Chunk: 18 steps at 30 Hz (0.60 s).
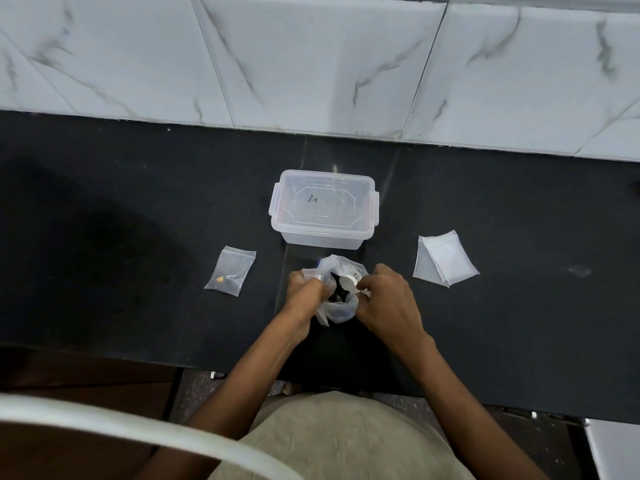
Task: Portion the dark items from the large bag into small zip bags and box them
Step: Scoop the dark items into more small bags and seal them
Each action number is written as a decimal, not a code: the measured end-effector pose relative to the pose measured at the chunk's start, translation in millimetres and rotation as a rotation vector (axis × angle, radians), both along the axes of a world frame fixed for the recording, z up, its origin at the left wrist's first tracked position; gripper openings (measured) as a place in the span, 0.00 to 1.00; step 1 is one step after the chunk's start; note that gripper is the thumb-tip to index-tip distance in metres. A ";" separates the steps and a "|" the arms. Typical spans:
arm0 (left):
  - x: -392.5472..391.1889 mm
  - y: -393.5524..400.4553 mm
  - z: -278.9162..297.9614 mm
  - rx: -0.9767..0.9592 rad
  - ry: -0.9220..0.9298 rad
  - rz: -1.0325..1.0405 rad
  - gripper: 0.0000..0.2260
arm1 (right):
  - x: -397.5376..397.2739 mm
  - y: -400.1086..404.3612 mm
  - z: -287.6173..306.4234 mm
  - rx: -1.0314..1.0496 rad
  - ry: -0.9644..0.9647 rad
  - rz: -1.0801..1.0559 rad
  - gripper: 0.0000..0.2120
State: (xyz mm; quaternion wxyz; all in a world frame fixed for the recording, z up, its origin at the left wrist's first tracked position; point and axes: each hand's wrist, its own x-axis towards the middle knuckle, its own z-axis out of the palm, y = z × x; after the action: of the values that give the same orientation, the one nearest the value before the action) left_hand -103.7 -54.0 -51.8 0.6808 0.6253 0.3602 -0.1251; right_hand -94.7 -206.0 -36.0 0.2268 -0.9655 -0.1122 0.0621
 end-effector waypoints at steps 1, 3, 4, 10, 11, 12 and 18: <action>-0.1 -0.5 -0.4 -0.019 -0.005 0.015 0.17 | 0.0 -0.1 0.8 0.003 0.004 -0.001 0.05; -0.9 -2.6 -1.4 -0.048 -0.009 0.047 0.14 | 0.3 -1.3 2.5 0.003 0.001 -0.008 0.05; -1.3 -3.5 -1.0 -0.061 -0.008 0.059 0.14 | 0.5 -1.9 2.9 0.000 0.005 -0.010 0.05; 0.8 -5.1 -3.8 0.067 0.057 0.056 0.16 | 0.8 -4.6 2.8 -0.010 0.030 -0.025 0.06; 1.8 -5.2 -2.2 0.107 0.078 0.045 0.17 | 1.1 -4.7 2.4 -0.007 0.040 -0.026 0.07; 3.2 -5.3 -0.5 0.119 0.099 0.033 0.17 | 1.2 -4.6 2.2 -0.002 0.051 -0.027 0.07; 2.3 -7.9 3.8 0.068 0.066 -0.022 0.11 | 3.9 -11.2 2.1 0.220 0.157 -0.190 0.08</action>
State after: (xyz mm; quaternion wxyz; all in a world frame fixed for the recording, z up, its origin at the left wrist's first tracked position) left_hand -101.4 -61.9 -48.0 0.6455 0.6477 0.3794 -0.1409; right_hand -90.7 -217.2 -33.9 0.3439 -0.9333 -0.0085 0.1031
